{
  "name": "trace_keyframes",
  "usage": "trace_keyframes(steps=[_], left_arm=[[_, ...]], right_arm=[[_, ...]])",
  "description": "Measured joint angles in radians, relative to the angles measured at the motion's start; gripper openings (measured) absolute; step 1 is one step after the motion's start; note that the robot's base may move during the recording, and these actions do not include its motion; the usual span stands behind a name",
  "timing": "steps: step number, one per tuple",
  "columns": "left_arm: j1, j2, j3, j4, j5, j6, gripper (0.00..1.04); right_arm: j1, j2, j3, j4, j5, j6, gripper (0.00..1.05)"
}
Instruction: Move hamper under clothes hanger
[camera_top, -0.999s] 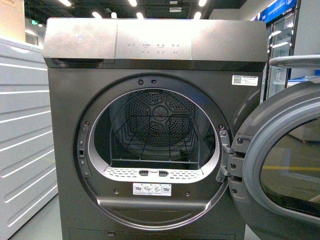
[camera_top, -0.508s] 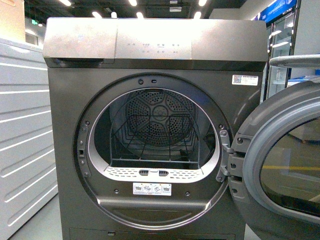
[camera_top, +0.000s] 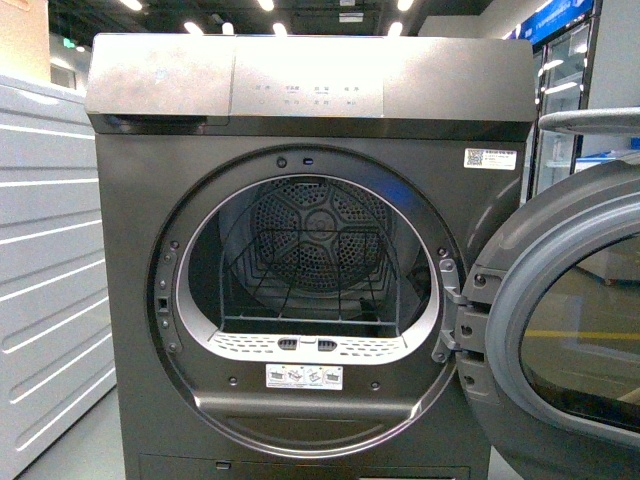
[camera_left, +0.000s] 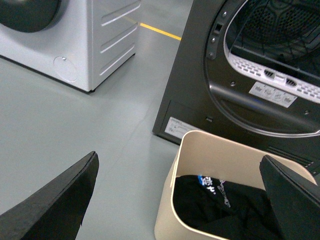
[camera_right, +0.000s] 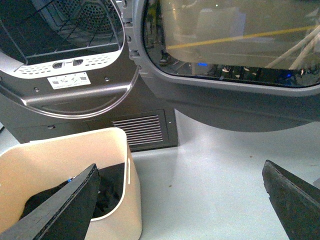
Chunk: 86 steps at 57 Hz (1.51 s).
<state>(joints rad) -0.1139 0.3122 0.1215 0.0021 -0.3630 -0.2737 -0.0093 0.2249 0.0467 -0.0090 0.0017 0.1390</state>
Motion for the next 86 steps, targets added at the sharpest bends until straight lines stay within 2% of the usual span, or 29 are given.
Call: trace_keyframes(steps=[5, 8, 12, 17, 23, 32, 42, 67, 86], left_arm=[[0.047, 0.119, 0.043, 0.113, 0.062, 0.01, 0.98], [0.126, 0.291, 0.093, 0.247, 0.144, 0.02, 0.98], [0.182, 0.465, 0.153, 0.347, 0.212, 0.029, 0.98], [0.206, 0.686, 0.237, 0.425, 0.281, 0.058, 0.98], [0.209, 0.909, 0.33, 0.443, 0.345, 0.096, 0.98], [0.142, 1.267, 0.485, 0.433, 0.317, 0.126, 0.98], [0.113, 1.445, 0.544, 0.443, 0.293, 0.113, 0.98], [0.093, 1.719, 0.626, 0.5, 0.279, 0.073, 0.98], [0.093, 1.825, 0.675, 0.523, 0.277, 0.042, 0.98]], right_arm=[[-0.024, 0.14, 0.026, 0.114, -0.048, 0.016, 0.97], [-0.046, 0.311, 0.074, 0.244, -0.091, 0.016, 0.97], [-0.057, 0.475, 0.133, 0.346, -0.122, 0.016, 0.97], [-0.054, 0.68, 0.213, 0.425, -0.162, 0.015, 0.97], [-0.036, 0.887, 0.306, 0.461, -0.19, -0.002, 0.97], [-0.007, 1.266, 0.488, 0.496, -0.21, -0.021, 0.97], [0.008, 1.474, 0.614, 0.483, -0.205, -0.021, 0.97], [0.076, 1.819, 0.866, 0.427, -0.145, -0.029, 0.97], [0.129, 1.939, 1.019, 0.237, -0.047, -0.155, 0.97]])
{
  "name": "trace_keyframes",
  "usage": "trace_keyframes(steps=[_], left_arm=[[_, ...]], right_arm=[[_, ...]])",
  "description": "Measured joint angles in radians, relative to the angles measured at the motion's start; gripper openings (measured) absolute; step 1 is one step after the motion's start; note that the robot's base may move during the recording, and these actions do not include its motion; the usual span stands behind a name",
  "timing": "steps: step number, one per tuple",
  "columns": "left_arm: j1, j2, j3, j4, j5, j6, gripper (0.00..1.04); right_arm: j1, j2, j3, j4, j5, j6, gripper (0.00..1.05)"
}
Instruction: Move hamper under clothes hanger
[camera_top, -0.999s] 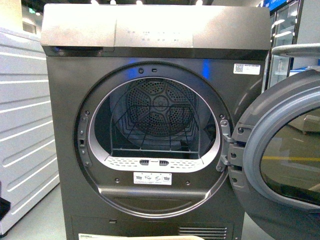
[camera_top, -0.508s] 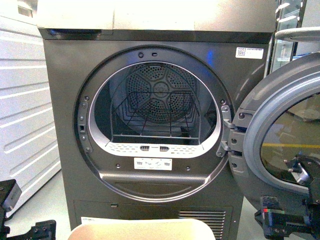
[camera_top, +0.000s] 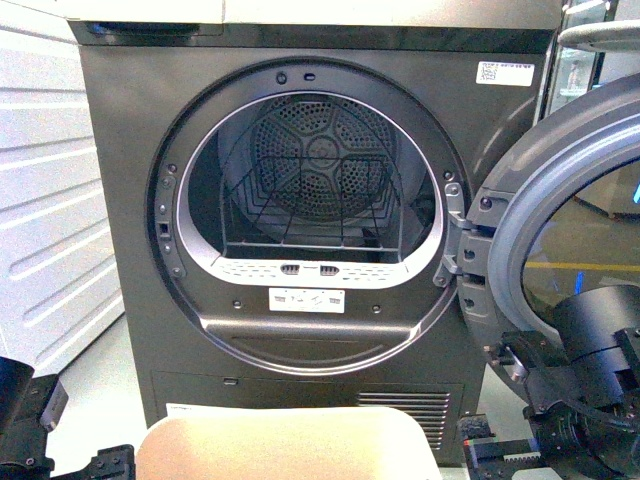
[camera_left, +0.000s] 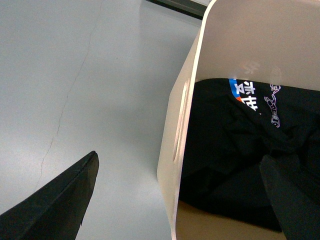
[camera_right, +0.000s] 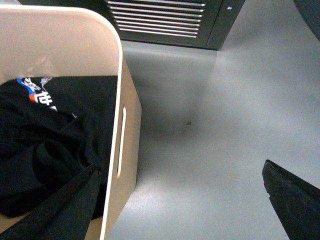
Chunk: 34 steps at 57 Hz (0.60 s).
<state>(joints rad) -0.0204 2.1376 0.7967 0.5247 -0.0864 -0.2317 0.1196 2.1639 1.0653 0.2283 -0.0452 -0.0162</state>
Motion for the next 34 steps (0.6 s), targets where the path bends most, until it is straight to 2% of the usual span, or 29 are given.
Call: trace_keyframes(steps=[17, 34], left_arm=[[0.002, 0.061, 0.046, 0.002, 0.013, -0.008, 0.98], [0.006, 0.099, 0.114, -0.031, 0.03, -0.007, 0.98]], right_arm=[[0.086, 0.059, 0.138, -0.096, 0.024, -0.033, 0.97], [0.094, 0.171, 0.232, -0.125, 0.035, -0.033, 0.97]])
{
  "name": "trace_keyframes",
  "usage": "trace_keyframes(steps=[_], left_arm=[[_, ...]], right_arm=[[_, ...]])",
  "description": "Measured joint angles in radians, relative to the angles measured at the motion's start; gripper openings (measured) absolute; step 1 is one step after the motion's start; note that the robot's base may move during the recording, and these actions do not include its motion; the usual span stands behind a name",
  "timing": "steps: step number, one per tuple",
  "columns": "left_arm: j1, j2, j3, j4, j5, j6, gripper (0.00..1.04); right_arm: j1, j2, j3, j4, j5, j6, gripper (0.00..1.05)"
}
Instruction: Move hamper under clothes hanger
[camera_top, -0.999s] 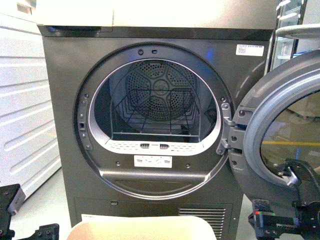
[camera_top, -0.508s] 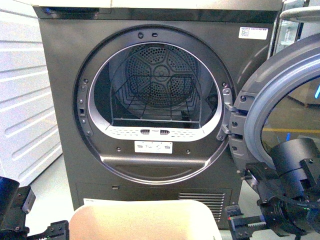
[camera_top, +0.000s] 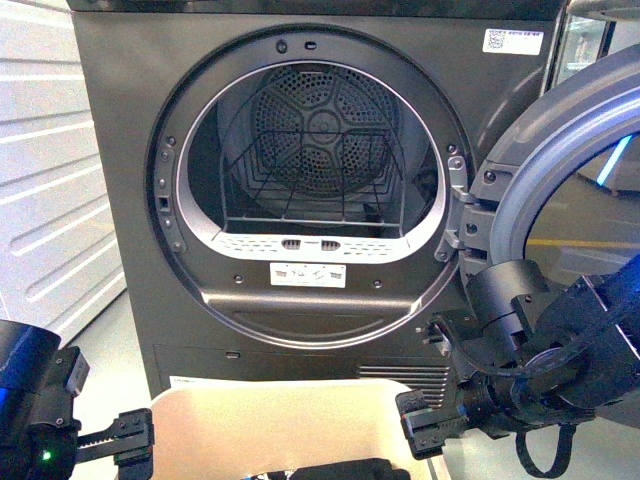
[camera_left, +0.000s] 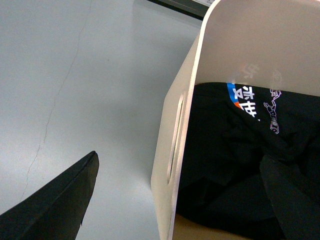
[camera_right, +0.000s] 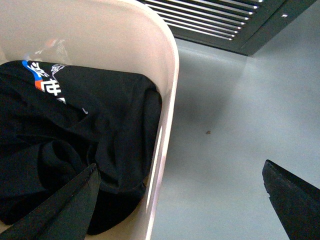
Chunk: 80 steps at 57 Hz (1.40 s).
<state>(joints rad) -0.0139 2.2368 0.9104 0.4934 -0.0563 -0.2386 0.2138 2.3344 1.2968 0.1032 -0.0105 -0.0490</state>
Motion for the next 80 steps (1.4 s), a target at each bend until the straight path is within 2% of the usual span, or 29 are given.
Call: trace_keyframes(steps=[48, 80], left_arm=[[-0.005, 0.18, 0.25, -0.105, 0.034, 0.056, 0.98], [-0.034, 0.241, 0.321, -0.139, 0.033, 0.056, 0.98]], right_arm=[[-0.009, 0.09, 0.035, -0.007, 0.006, 0.028, 0.97], [-0.006, 0.114, 0.027, 0.006, 0.01, 0.054, 0.97]])
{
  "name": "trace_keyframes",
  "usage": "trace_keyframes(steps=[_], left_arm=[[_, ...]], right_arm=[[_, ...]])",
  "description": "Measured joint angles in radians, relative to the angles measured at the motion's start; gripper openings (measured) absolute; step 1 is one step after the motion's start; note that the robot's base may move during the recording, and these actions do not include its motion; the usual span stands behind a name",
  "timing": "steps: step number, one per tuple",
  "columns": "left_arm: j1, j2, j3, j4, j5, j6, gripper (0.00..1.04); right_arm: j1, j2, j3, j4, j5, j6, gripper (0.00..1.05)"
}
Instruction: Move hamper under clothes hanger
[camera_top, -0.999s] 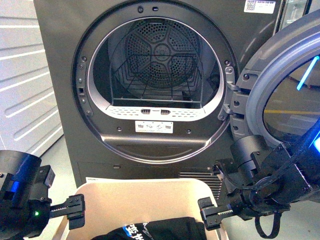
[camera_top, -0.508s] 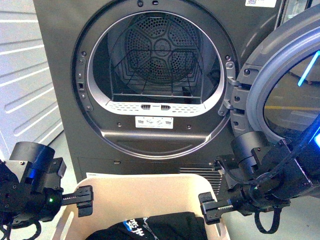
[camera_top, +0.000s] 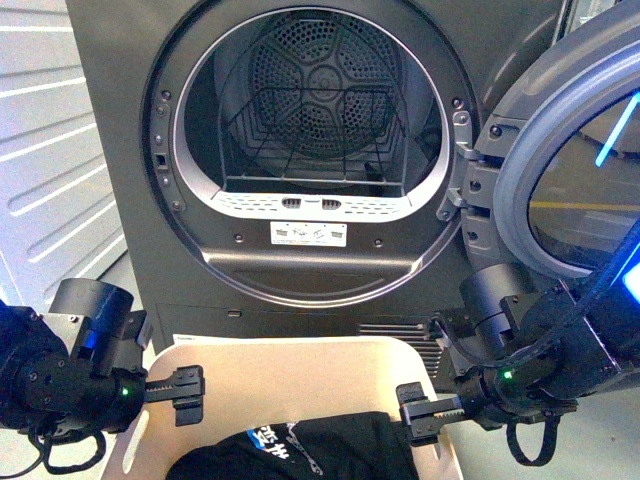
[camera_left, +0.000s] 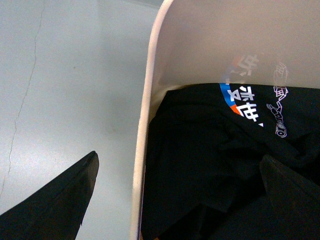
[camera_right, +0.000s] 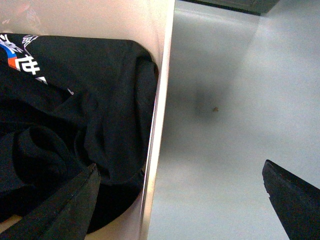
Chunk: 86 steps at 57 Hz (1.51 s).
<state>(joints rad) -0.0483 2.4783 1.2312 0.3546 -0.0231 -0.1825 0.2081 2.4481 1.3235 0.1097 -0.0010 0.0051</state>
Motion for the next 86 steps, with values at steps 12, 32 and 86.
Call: trace_keyframes(steps=[12, 32, 86], left_arm=[[-0.008, 0.012, 0.016, -0.008, -0.004, 0.0, 0.98], [-0.015, 0.031, 0.016, -0.008, -0.011, -0.003, 0.98], [-0.021, 0.031, 0.015, -0.005, -0.019, -0.024, 0.05]], right_arm=[[0.0, 0.0, -0.005, 0.009, -0.012, 0.02, 0.78], [0.0, 0.0, -0.005, 0.01, -0.016, 0.021, 0.41], [0.005, 0.014, -0.005, 0.011, -0.013, 0.018, 0.21]])
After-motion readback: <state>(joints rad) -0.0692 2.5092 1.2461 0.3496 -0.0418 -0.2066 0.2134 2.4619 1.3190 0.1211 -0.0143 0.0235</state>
